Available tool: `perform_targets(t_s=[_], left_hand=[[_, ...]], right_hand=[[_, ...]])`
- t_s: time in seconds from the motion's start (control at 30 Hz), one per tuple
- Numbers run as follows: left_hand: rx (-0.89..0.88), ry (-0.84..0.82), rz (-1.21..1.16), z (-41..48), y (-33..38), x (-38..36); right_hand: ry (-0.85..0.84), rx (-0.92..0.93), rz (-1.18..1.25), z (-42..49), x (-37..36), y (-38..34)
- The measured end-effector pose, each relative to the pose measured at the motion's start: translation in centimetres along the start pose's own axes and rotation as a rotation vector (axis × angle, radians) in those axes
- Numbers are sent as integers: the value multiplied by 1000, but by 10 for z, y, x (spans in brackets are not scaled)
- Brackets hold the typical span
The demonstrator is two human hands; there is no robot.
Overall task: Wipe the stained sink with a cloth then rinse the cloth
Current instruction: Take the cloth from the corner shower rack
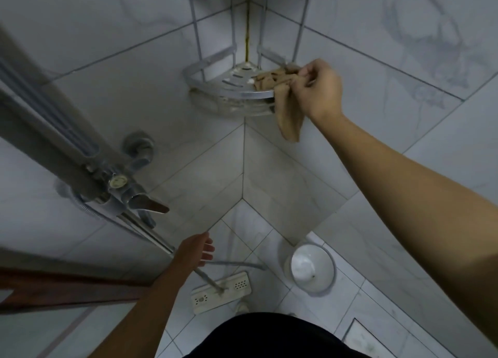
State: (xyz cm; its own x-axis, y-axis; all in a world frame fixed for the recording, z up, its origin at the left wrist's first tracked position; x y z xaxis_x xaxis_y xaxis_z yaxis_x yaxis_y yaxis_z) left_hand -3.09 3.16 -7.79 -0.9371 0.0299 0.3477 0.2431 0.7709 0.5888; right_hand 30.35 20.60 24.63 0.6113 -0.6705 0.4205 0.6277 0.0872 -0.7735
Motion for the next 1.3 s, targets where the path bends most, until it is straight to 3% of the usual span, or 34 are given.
perform_targets(t_s=[0.17,0.4,0.63,0.73,0.9,1.17,1.3], left_hand=[[41,3,0,-3,-24,8],[31,-8,75,-28,-78,8],[-10,-108,262,-44,-130,-7],[-104,-148,377,-54,-147,-8],[-141,-121,470,-68,-168,5],[-106,-126,599,-94,-200,23],[-144,-187,700,-117,-213,12]], right_hand=[[-63,12,195,-34,20,-24],[-91,-272,316,-162,60,26],[-222,-682,105,-346,107,138],[-235,-828,-25,-425,144,171],[-130,-966,-91,-497,192,183],[6,-948,-52,-555,257,165],[94,-1085,-59,-633,301,157]])
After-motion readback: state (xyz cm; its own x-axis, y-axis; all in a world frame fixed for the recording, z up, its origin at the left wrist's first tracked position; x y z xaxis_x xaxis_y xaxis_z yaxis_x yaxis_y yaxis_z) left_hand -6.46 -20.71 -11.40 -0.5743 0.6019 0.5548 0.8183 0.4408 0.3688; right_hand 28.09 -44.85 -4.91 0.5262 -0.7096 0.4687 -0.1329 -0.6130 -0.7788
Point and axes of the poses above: each hand's wrist, its own z-axis towards the middle knuckle, its own x-axis out of the back of the hand, y = z × x, the point moved 7 cm from there along z, towards the middle knuckle, and after that the axes turned 12 degrees about y, right-handed, at the moved point
